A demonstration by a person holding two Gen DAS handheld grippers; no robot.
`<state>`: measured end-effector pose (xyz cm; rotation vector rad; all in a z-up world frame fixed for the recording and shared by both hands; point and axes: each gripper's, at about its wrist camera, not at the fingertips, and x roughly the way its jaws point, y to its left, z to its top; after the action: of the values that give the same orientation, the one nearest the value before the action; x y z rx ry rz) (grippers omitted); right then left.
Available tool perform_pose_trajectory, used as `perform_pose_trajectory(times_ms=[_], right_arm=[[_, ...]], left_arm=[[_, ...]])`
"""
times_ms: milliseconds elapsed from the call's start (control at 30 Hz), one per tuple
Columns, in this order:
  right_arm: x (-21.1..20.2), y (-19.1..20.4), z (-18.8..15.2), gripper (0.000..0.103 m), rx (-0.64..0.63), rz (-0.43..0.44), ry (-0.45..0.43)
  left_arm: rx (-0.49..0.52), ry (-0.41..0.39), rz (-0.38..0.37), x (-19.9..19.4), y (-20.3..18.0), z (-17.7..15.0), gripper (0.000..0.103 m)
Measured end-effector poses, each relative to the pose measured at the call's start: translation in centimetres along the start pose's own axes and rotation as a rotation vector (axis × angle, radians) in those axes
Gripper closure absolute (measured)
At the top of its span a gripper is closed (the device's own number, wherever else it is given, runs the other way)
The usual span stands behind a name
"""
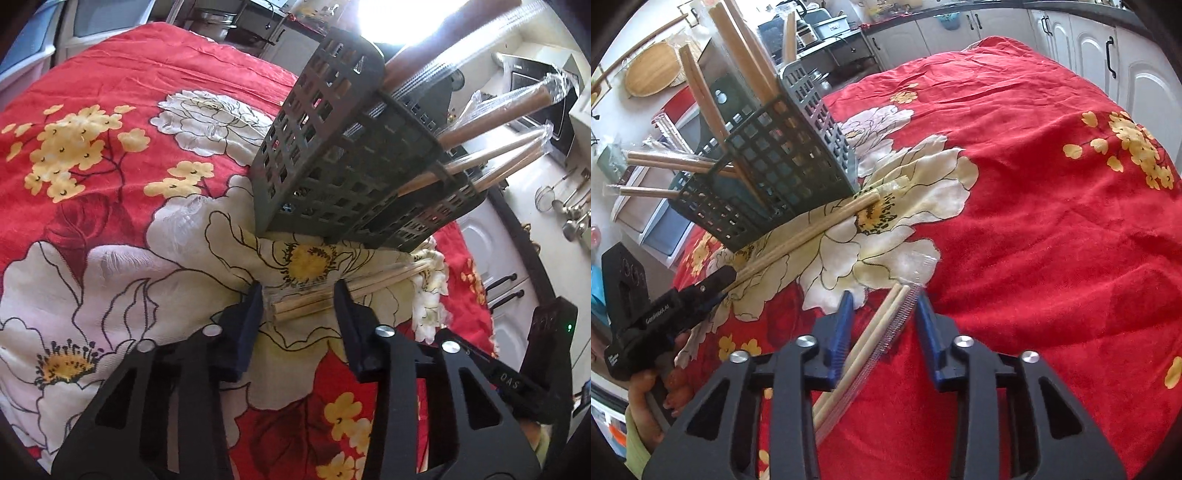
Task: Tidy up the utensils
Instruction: 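Lower both open tools onto the chopsticks lying beside the caddy, then close the left tool on a chopstick while the right tool grasps another chopstick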
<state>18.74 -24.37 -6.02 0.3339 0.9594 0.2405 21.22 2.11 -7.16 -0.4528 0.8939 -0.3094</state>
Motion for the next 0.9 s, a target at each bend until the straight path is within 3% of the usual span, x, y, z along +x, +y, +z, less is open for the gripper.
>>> perform_pose_trajectory(times_ms=[133,500,900], right_arm=[[0.2,-0.3,0.1,0.087,0.015,-0.005,-0.007],[-0.5,-0.8,0.3,0.092,0.069,0.08,-0.042],[-4.5,2.7,1.2,0.095,-0.042,0.116,-0.152]], left_arm=[[-0.027,0.004,-0.033,0.3,0.6,0.2,0.086],[-0.032,-0.027,-0.109,-1.4,0.9,0.0,0.094],[0.065,-0.148,-0.15,-7.1,-2.2,0.3,0.099]])
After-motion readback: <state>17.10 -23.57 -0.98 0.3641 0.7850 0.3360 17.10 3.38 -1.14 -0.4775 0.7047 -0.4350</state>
